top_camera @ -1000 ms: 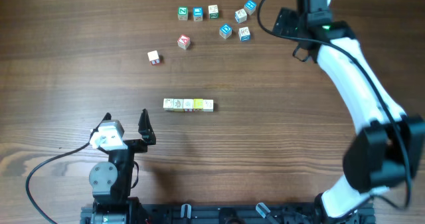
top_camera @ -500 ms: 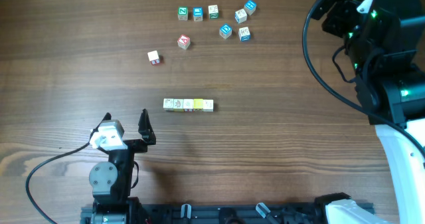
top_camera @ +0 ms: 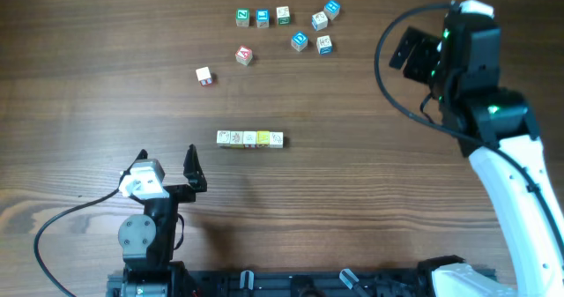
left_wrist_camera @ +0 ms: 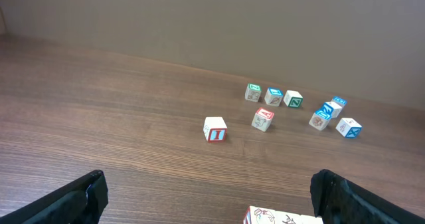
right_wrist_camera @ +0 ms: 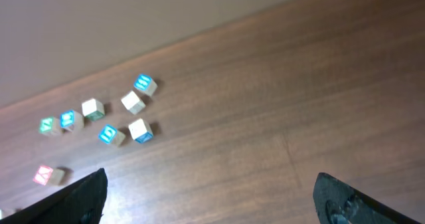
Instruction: Form a horizontal line
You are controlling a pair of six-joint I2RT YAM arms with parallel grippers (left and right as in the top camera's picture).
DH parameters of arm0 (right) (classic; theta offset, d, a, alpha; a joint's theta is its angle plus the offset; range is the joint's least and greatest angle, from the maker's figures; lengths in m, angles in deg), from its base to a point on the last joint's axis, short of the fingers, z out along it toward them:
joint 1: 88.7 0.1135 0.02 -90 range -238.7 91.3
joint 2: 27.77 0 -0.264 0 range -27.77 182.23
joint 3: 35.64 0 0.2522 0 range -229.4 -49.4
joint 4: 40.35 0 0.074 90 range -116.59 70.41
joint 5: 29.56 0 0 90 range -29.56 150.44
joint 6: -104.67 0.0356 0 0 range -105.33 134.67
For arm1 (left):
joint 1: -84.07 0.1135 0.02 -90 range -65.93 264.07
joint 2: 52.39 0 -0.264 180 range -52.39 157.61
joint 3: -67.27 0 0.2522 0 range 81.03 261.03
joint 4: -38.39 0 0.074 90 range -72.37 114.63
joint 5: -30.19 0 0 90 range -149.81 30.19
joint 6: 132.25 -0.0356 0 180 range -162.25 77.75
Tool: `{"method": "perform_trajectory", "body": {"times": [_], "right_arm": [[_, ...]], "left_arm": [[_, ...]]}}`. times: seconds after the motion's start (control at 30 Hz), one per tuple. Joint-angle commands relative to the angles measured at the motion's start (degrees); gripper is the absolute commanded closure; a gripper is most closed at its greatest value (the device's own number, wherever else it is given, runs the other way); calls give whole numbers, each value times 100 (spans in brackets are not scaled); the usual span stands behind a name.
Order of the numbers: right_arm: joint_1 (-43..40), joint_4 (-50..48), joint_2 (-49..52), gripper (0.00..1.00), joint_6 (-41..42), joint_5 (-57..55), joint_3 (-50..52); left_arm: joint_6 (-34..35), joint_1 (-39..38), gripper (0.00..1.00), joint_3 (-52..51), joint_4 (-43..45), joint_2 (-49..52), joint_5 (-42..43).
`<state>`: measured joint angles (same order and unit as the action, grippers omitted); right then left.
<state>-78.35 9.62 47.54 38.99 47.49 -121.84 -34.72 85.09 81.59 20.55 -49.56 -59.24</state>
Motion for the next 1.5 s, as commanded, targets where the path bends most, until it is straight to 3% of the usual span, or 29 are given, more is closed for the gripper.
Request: {"method": "perform_trajectory", "body": {"times": [0.0, 0.13, 0.27, 0.37, 0.5, 0.8, 1.03, 1.47], "right_arm": [[7, -590, -492, 0, -17, -79, 870], [7, -1300, -1038, 0, -17, -79, 2055], [7, -2702, -1829, 0, -15, -79, 3694], [7, -2806, -2337, 0, -15, -79, 4382], [7, -2806, -3766, 0, -15, -79, 5624], [9, -3099, -4962, 0, -15, -79, 5910], [7, -4625, -5757, 0, -15, -79, 6511], [9, -5121, -6747, 0, -15, -79, 7138]], "left_arm": [[-133, 11, 0, -22, -28, -20, 92], [-133, 11, 0, -22, -28, -20, 92], [-133, 11, 0, -22, -28, -20, 92], [-133, 11, 0, -22, -28, -20, 92], [-133, 11, 0, -22, -28, -20, 92], [-133, 11, 0, -22, -28, -20, 92], [-133, 11, 0, -22, -28, -20, 92], [-133, 11, 0, -22, -28, -20, 92]]}}
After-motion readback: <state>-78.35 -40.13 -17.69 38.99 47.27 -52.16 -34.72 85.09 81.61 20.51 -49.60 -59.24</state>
